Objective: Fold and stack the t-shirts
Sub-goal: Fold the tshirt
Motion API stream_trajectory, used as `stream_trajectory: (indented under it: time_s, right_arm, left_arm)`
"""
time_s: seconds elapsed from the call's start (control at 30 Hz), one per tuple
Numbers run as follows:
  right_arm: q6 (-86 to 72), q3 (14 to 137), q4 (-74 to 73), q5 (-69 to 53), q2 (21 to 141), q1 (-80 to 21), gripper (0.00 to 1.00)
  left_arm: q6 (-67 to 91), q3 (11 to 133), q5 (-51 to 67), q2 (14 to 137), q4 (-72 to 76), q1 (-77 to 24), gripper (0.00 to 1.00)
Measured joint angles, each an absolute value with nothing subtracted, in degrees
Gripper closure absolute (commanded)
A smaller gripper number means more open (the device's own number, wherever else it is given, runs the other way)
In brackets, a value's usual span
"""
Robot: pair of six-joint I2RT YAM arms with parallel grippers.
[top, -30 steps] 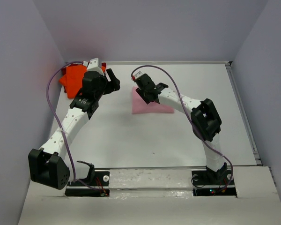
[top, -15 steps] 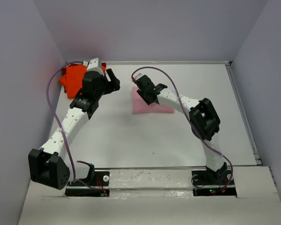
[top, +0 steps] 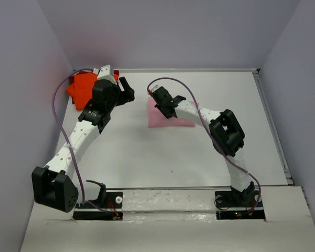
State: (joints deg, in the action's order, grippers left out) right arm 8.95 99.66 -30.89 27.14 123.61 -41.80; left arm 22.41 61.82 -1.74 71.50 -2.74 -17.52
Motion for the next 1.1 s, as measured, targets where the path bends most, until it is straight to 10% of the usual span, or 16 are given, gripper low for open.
stream_trajectory:
  time_s: [1.1]
  right_arm:
    - [19.4, 112.7, -27.8, 38.2, 131.5, -34.7, 1.00]
  left_arm:
    - [22.4, 61.5, -1.7, 71.5, -2.5, -18.1, 0.17]
